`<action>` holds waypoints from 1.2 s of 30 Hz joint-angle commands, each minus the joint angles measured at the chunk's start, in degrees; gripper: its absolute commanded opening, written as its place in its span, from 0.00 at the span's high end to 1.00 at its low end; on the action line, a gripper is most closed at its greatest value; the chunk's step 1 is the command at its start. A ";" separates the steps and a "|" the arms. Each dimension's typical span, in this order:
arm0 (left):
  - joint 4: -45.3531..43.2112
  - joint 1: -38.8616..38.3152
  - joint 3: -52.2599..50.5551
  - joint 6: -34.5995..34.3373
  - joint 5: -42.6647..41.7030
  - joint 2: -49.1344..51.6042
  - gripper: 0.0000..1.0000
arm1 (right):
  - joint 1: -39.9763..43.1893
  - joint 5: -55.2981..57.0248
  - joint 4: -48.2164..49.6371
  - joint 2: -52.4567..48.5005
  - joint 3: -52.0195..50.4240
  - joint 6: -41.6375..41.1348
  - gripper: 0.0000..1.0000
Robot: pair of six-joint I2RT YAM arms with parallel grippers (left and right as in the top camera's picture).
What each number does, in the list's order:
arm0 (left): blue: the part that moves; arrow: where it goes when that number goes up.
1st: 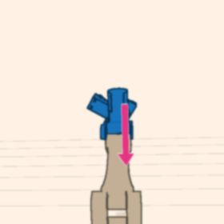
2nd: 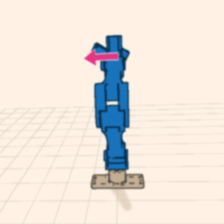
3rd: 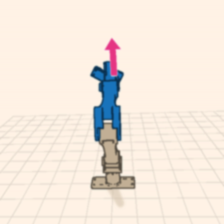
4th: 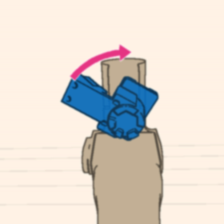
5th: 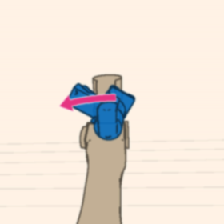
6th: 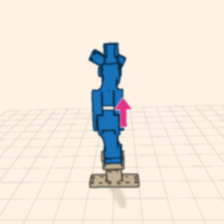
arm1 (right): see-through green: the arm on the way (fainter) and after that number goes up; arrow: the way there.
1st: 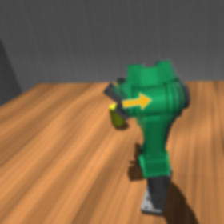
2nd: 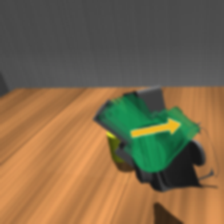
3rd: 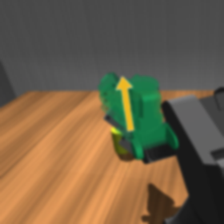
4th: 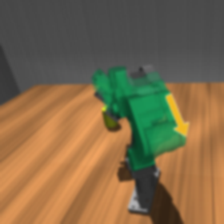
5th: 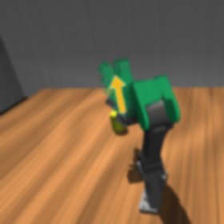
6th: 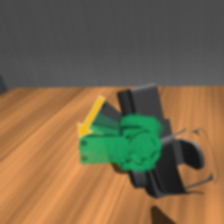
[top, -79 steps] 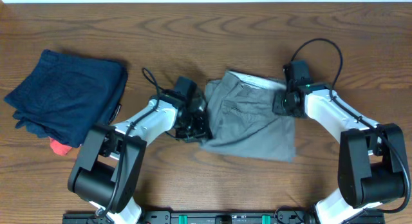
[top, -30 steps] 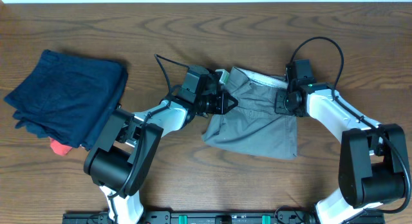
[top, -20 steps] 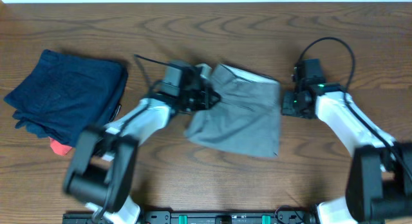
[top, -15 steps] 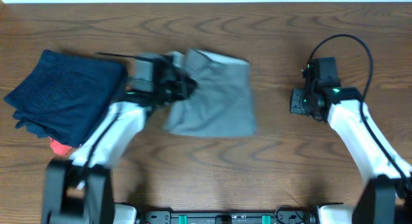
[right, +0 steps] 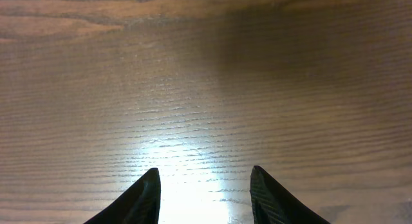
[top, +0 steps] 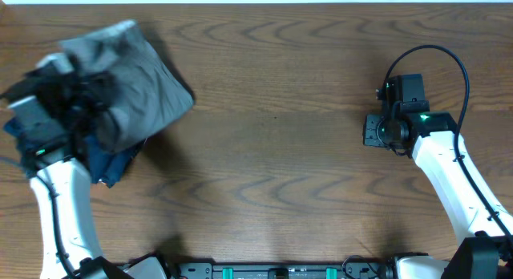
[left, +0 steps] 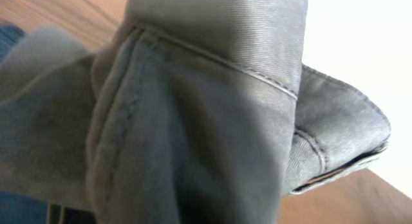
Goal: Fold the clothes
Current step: 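Carry the folded shorts with the left gripper onto the navy stack, then lower the grey shorts onto the navy stack and open the left gripper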
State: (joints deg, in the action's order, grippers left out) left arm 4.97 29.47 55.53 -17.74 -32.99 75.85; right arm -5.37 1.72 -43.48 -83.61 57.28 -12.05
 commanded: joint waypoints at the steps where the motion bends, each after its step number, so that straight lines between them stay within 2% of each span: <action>1: -2.58 5.29 4.59 1.16 -3.43 -1.38 0.94 | 0.48 0.17 -0.24 0.37 0.52 0.76 0.56; 8: -11.15 10.73 5.38 -5.81 -8.59 -1.38 0.94 | 0.48 0.17 -0.26 0.37 0.52 0.74 0.56; 17: -12.92 11.54 5.38 -7.96 -9.86 -0.63 0.94 | 0.48 0.17 -0.09 0.37 0.52 0.76 0.55; 25: -31.30 11.56 5.42 -17.09 -14.16 -0.44 0.94 | 0.48 0.17 -0.48 0.37 0.52 0.76 0.55; 30: -31.61 11.61 5.51 -15.45 -13.53 1.64 0.94 | 0.48 0.17 -1.09 0.37 0.52 0.76 0.55; 36: -21.66 12.94 5.49 -6.12 -10.45 3.65 0.94 | 0.48 0.15 -1.88 0.37 0.52 0.76 0.55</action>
State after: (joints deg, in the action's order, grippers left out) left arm -18.02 41.19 59.09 -29.78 -45.63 78.78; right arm -5.37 1.72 -45.17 -83.61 57.28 -11.88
